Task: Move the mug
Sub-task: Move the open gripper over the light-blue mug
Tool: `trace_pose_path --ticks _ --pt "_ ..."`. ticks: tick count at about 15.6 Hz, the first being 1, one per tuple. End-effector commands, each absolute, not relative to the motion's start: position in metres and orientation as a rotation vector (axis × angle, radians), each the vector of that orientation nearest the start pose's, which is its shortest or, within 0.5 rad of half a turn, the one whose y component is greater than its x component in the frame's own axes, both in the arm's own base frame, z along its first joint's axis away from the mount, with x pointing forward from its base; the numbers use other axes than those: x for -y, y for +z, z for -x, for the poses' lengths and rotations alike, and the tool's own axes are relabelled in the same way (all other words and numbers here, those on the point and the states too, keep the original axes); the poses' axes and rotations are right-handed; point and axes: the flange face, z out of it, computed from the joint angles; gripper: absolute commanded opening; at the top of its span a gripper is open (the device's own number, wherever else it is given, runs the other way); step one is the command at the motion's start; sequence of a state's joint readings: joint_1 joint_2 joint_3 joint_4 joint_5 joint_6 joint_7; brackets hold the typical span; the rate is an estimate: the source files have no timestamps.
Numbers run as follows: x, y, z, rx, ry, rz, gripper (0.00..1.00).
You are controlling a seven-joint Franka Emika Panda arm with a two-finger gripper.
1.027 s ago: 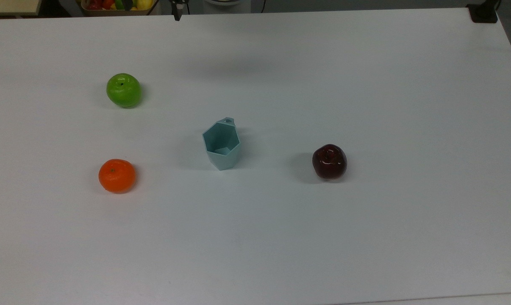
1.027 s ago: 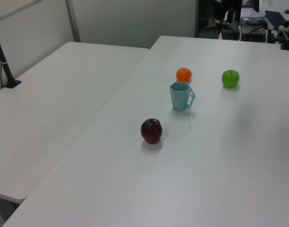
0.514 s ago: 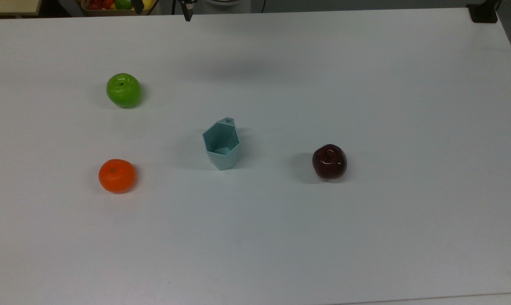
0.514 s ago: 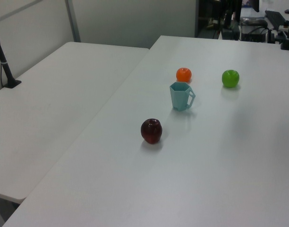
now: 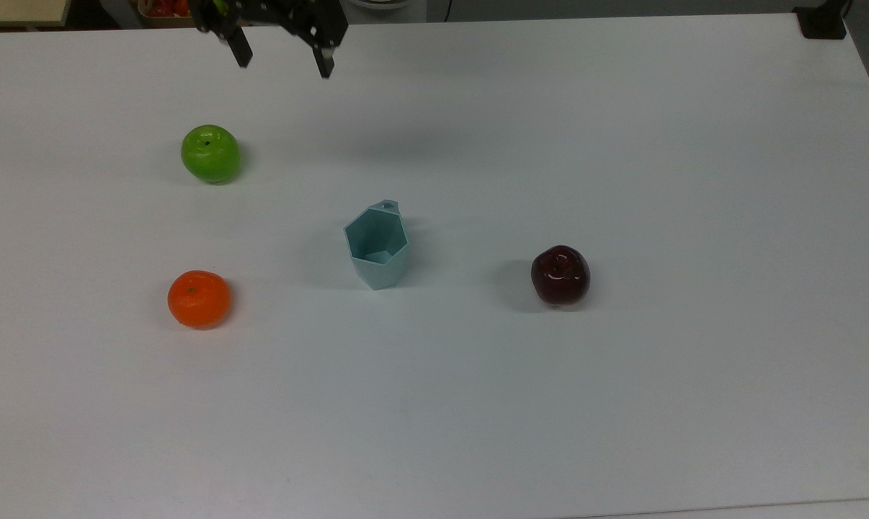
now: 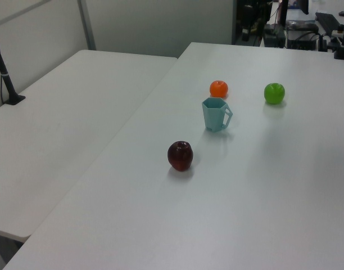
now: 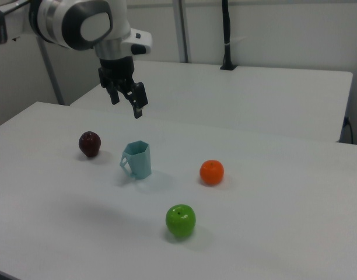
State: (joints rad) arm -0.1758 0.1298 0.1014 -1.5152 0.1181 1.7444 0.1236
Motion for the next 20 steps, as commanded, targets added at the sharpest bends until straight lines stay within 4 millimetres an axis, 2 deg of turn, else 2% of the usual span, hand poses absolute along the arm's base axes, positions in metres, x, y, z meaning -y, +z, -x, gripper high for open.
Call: trace_pose_path --ticks 1,4,6,7,10,11,14,15,16,20 --pt "0.026 0.566 -0.628 -0.478 -0.147 2.933 1.0" --pt "0.006 0.539 -0.638 -0.43 -0.08 2.947 1.0" --pt "0.0 0.53 -0.638 -0.336 -0.059 2.965 0.99" --pt "-0.009 0.521 -0.637 -0.237 -0.036 2.977 0.97" --pt "-0.036 0.492 -0.628 -0.159 0.047 2.993 0.92" --pt "-0.043 0.483 -0.626 -0.143 0.032 2.998 0.91" --pt "-0.047 0.461 -0.611 -0.157 -0.117 3.0 0.9" --pt "-0.056 0.454 -0.604 -0.14 -0.16 3.0 0.87" --pt "-0.067 0.446 -0.601 -0.118 -0.188 2.998 0.86" --pt "-0.076 0.416 -0.596 -0.115 -0.278 2.991 0.81"
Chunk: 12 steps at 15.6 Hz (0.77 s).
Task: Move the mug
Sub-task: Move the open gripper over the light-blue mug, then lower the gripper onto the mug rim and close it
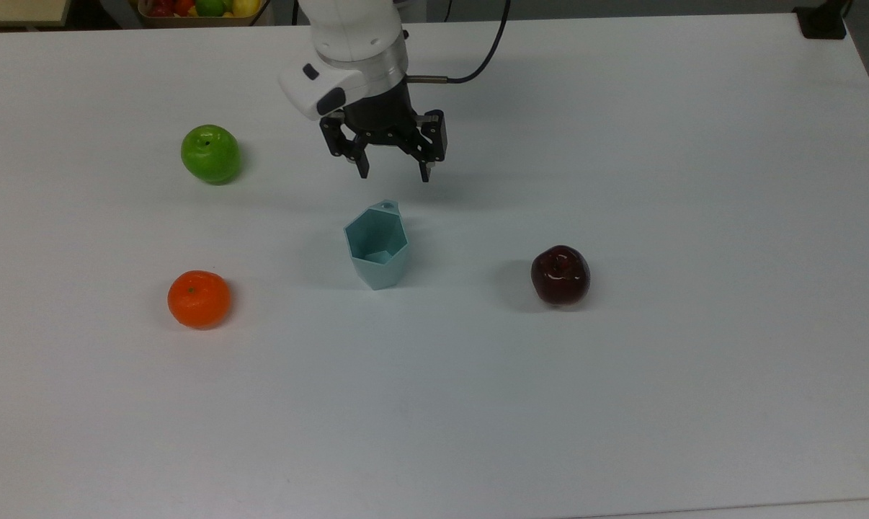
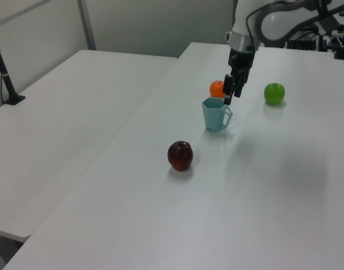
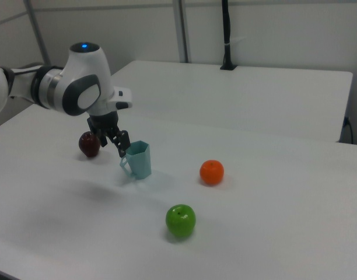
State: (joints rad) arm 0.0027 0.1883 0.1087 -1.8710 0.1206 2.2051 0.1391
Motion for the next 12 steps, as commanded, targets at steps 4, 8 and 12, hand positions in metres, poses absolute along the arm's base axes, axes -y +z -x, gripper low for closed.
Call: trace_pose_path --ticks 4,8,12 --pt "-0.072 0.404 -0.598 -0.118 -0.4 2.99 0.8" --pt "-0.071 0.404 -0.6 -0.1 -0.431 3.001 0.75" --pt "-0.071 0.388 -0.603 -0.055 -0.406 3.04 0.69"
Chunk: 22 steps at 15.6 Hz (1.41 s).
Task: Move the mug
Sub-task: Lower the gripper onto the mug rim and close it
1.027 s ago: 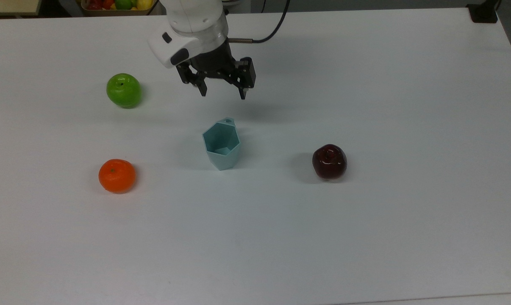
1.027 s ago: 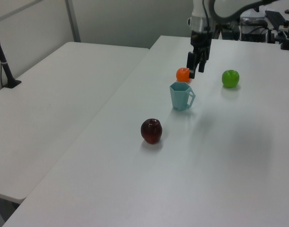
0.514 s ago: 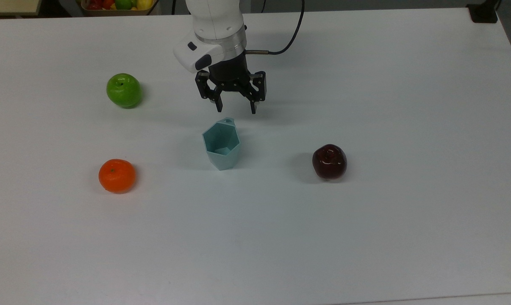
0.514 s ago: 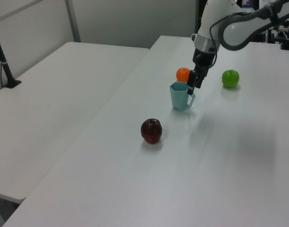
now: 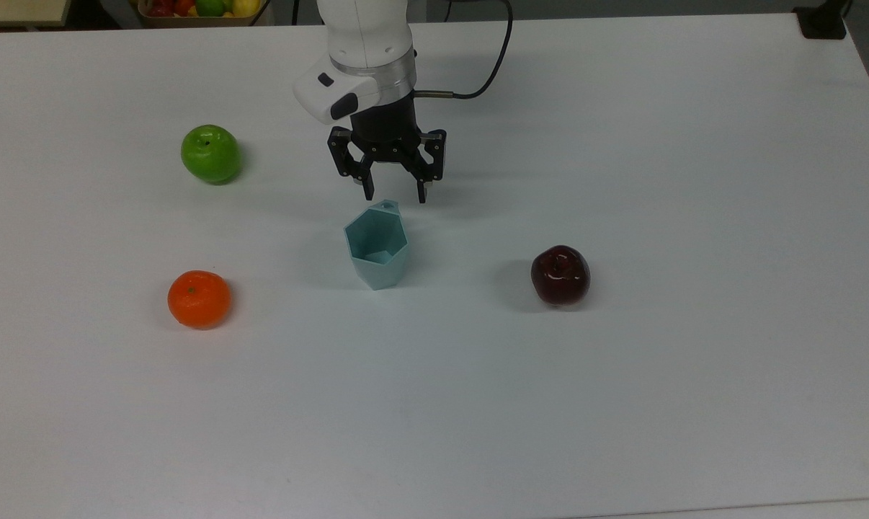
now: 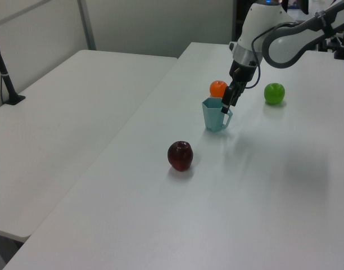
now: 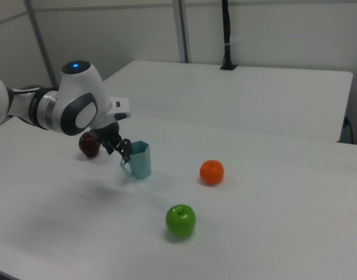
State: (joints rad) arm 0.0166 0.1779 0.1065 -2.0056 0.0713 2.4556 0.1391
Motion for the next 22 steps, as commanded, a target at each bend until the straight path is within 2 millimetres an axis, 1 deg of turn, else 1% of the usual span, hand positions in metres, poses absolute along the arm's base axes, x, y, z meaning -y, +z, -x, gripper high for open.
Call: trace_pose_path --ticks 1,2,6,7,9,12,15,18,21,22 --pt "-0.071 0.384 -0.605 -0.043 -0.402 3.05 0.68" --pt "-0.071 0.38 -0.606 -0.03 -0.398 3.06 0.68" --pt "-0.072 0.377 -0.606 -0.016 -0.397 3.067 0.67" --pt "-0.072 0.372 -0.607 -0.017 -0.388 3.068 0.66" --pt "-0.072 0.37 -0.608 -0.015 -0.39 3.068 0.64" --pt "-0.072 0.368 -0.608 -0.005 -0.397 3.073 0.55" --pt "-0.073 0.364 -0.609 -0.001 -0.402 3.072 0.41" --pt "-0.073 0.366 -0.611 0.017 -0.41 3.082 0.26" --pt "-0.073 0.366 -0.612 0.028 -0.414 3.091 0.17" --pt "-0.073 0.366 -0.612 0.028 -0.414 3.091 0.16"
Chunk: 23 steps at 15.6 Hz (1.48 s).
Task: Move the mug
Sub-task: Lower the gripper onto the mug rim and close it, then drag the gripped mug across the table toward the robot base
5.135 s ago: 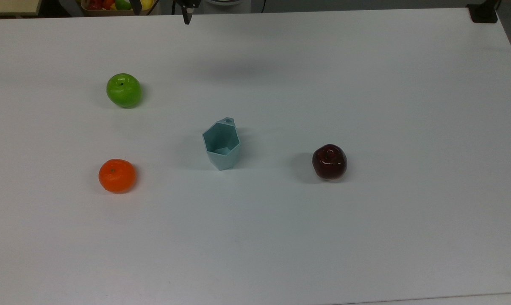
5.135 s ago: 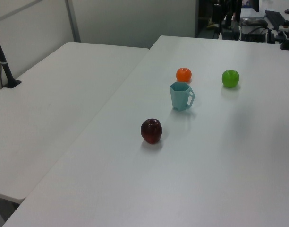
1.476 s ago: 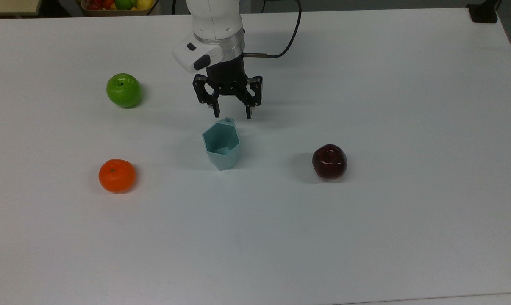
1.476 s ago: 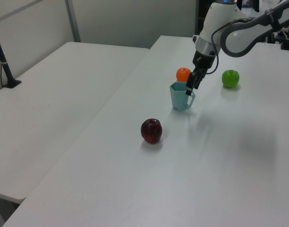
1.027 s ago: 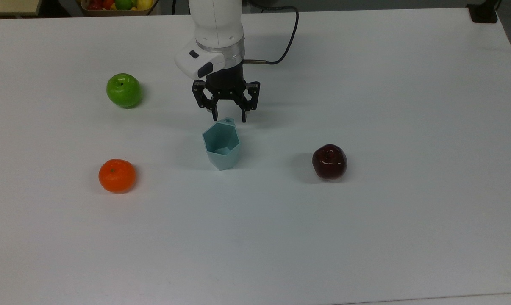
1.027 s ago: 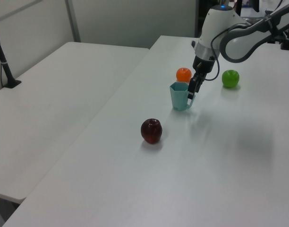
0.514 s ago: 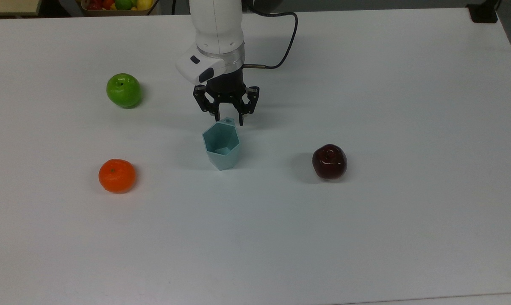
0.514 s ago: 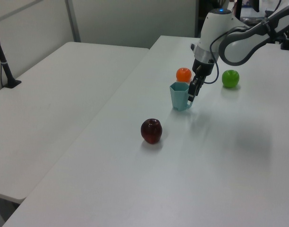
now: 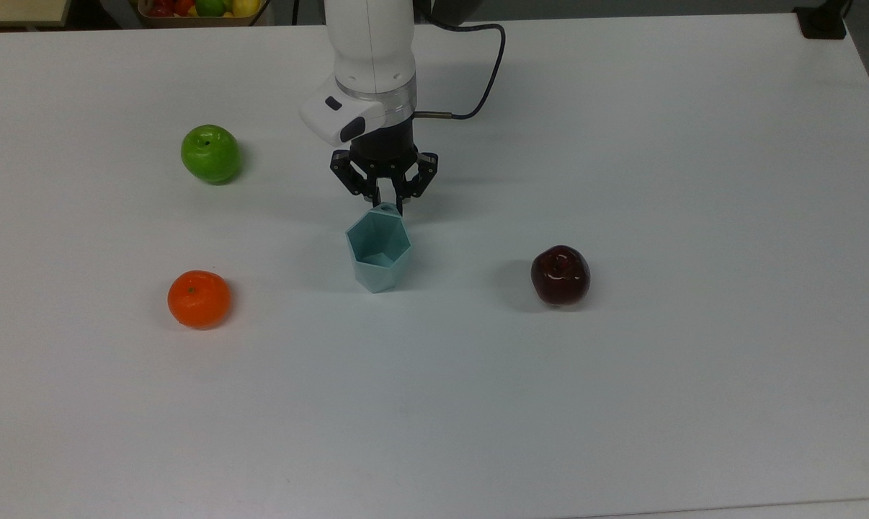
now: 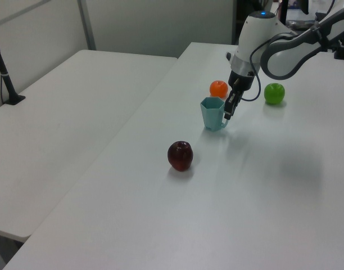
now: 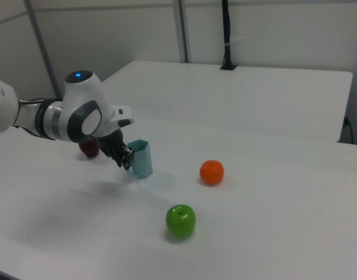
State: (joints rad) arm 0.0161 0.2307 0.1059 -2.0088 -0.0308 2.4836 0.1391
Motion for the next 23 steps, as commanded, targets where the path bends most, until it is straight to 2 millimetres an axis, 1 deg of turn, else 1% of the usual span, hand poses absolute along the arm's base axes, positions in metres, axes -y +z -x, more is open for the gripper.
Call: trace_pose_path --ticks 1,4,6,10,11,13,16,18,20,22,23 --pt "-0.073 0.366 -0.612 0.028 -0.414 3.091 0.14" --pt "-0.073 0.368 -0.611 0.028 -0.416 3.091 0.11" --pt "-0.073 0.375 -0.608 0.03 -0.417 3.094 0.1" --pt "-0.063 0.401 -0.596 0.006 -0.366 3.115 0.09" --pt "-0.06 0.406 -0.589 -0.005 -0.335 3.123 0.09" --pt "-0.055 0.407 -0.574 -0.02 -0.314 3.127 0.09" --pt "-0.053 0.4 -0.536 -0.022 -0.28 3.136 0.09" --pt "-0.049 0.404 -0.516 -0.032 -0.29 3.139 0.09" --pt "-0.045 0.406 -0.508 -0.042 -0.293 3.142 0.1" --pt "-0.044 0.398 -0.499 -0.042 -0.267 3.148 0.1" --pt "-0.044 0.392 -0.491 -0.04 -0.244 3.152 0.1"
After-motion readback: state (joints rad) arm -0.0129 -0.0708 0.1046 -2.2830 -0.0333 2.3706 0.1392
